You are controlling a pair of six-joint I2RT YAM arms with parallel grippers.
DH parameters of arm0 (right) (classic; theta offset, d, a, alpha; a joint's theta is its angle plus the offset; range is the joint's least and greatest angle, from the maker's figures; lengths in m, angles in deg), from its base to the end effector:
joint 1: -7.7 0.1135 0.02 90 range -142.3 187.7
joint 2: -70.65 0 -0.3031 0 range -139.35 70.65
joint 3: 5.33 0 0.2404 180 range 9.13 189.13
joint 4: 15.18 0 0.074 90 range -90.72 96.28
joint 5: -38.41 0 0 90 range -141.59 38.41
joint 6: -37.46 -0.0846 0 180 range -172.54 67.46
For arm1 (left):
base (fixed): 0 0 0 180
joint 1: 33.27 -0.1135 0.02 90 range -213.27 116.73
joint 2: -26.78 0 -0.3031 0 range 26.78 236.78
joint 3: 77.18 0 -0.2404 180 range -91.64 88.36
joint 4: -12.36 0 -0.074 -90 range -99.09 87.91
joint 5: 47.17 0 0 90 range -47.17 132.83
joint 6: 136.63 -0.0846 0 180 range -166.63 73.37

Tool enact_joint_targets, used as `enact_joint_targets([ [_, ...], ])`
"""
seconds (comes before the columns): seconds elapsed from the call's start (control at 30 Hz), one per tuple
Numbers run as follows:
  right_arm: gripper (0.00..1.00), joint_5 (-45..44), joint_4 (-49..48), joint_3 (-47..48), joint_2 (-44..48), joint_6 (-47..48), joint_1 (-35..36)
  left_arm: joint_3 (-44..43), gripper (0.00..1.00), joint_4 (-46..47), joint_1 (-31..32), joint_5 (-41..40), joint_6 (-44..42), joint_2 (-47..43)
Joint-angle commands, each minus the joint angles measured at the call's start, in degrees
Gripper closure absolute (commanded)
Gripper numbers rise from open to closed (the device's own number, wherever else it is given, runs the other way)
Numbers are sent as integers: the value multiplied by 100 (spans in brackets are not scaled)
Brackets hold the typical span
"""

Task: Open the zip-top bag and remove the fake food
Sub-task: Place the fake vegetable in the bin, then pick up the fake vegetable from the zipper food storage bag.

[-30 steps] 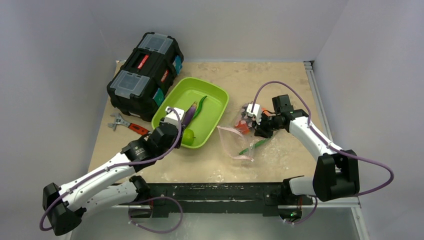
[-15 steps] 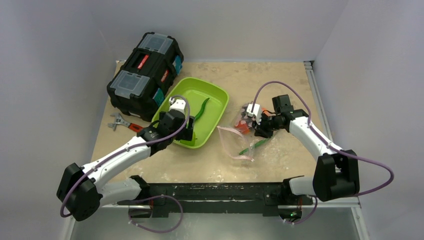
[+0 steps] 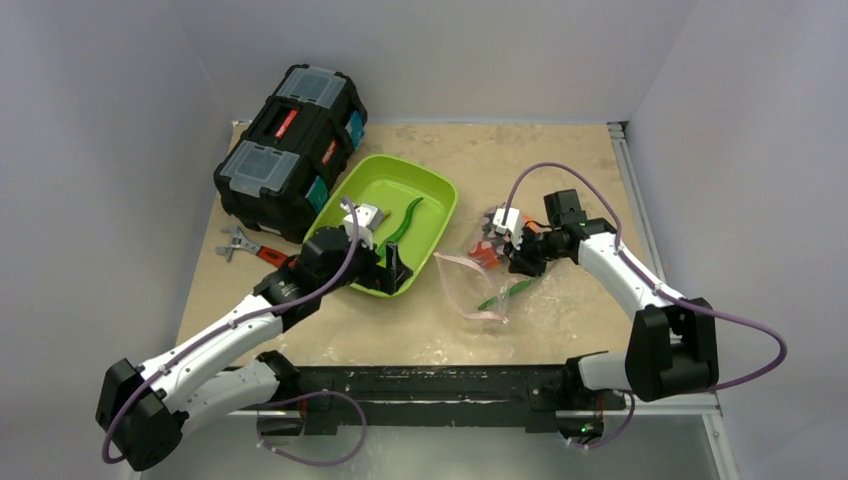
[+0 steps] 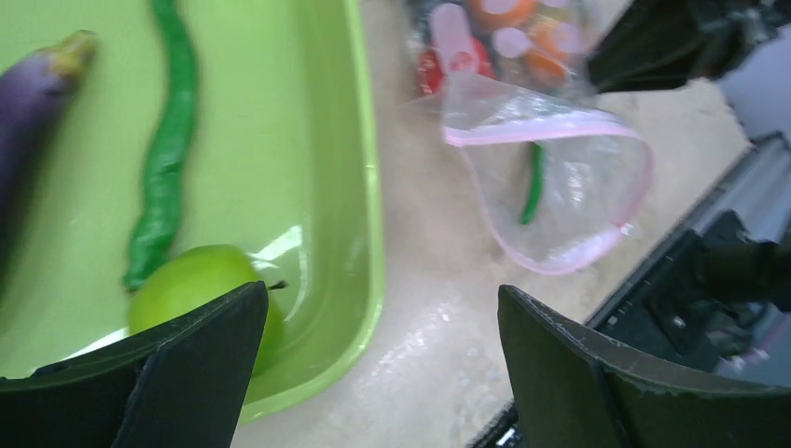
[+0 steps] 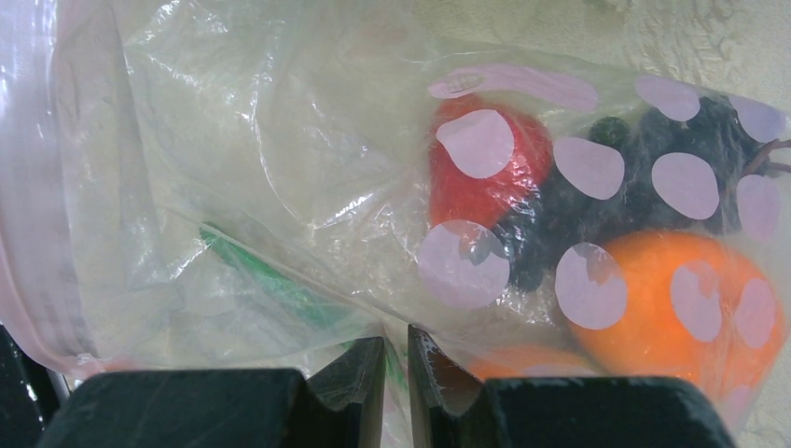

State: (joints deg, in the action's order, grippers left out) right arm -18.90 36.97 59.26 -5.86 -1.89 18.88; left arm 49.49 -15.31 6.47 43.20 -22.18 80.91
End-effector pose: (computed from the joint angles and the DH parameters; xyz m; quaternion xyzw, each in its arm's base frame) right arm 0.2344 0.0929 0.2280 -0.5346 0.7698 0.1854 0.2952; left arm 0.1705 -0.1425 0.2802 0.1159 0.8514 -0.2741 0.4319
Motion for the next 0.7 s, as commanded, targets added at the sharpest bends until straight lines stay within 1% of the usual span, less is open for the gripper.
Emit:
enact_joint_targets([
  [0.0, 86, 182, 20, 76, 5, 133, -28, 387, 8, 1633, 36, 1753, 225, 46],
  [0.07, 86, 221, 59, 84, -4, 168, -31, 434, 11, 2039, 244, 1978, 279, 199],
  [0.13, 86, 257, 102, 93, -4, 203, -33, 323, 12, 2205, 623, 1894, 152, 462],
  [0.17, 86, 275, 113, 97, -2, 214, -33, 213, 13, 2216, 909, 1754, 50, 622],
  [0.23, 86, 297, 139, 102, 16, 240, -33, -36, 17, 2251, 1244, 1709, -114, 997],
  [0.33, 86, 325, 163, 102, 21, 267, -32, -391, 28, 2409, 1502, 1718, -181, 1629],
  [0.47, 86, 335, 186, 102, 30, 292, -41, -851, 46, 2481, 1703, 1535, -215, 2499],
  [0.53, 86, 336, 194, 102, 31, 296, -45, -1038, 50, 2510, 1806, 1352, -285, 2918],
  [0.67, 86, 359, 212, 105, 27, 323, -38, -1277, 58, 2557, 1984, 673, -510, 3405],
])
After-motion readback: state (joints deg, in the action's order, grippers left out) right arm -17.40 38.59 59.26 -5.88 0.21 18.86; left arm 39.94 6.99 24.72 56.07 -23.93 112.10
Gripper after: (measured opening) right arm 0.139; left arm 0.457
